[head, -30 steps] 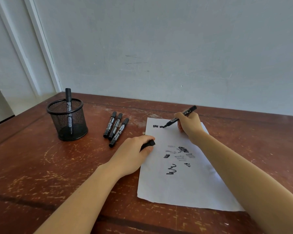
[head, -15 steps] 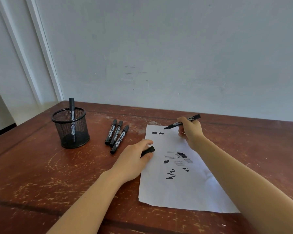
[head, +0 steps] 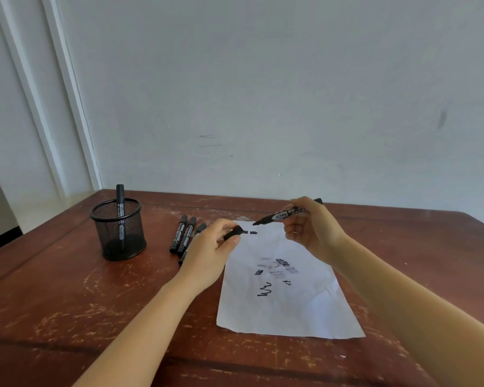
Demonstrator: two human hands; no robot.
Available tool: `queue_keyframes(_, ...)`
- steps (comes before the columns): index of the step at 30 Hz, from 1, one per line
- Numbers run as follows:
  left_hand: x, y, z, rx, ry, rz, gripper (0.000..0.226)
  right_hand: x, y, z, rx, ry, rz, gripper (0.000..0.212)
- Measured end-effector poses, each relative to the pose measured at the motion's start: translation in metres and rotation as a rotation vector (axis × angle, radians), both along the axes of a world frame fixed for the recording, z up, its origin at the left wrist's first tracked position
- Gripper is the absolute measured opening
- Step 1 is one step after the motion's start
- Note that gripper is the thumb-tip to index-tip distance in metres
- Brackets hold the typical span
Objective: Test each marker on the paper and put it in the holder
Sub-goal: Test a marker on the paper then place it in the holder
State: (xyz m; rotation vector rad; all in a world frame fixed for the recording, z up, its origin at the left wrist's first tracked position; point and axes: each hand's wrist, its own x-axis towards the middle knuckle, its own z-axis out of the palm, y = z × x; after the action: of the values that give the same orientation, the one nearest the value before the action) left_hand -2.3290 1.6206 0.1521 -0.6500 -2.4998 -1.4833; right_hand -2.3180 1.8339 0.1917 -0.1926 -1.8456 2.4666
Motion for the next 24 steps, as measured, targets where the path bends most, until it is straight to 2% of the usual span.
queue_keyframes(8,0.009,-0.005,0.01,-0.001,0.04,0.0,0.015,0.015,-0.008,0.004,0.032,0.027,0.03,0.014)
queue_keyframes(13,0.015,-0.004,0.015,-0.029,0.04,0.006,0.017,0.02,-0.012,0.003,0.055,0.037,0.05,0.012)
queue_keyframes(19,0.021,-0.002,0.019,-0.065,0.027,0.005,0.022,0.024,-0.015,0.002,0.173,0.067,0.077,0.011)
queue_keyframes(24,0.027,-0.003,0.022,-0.02,-0.013,-0.007,0.019,0.027,-0.012,0.003,0.193,0.04,0.102,0.011)
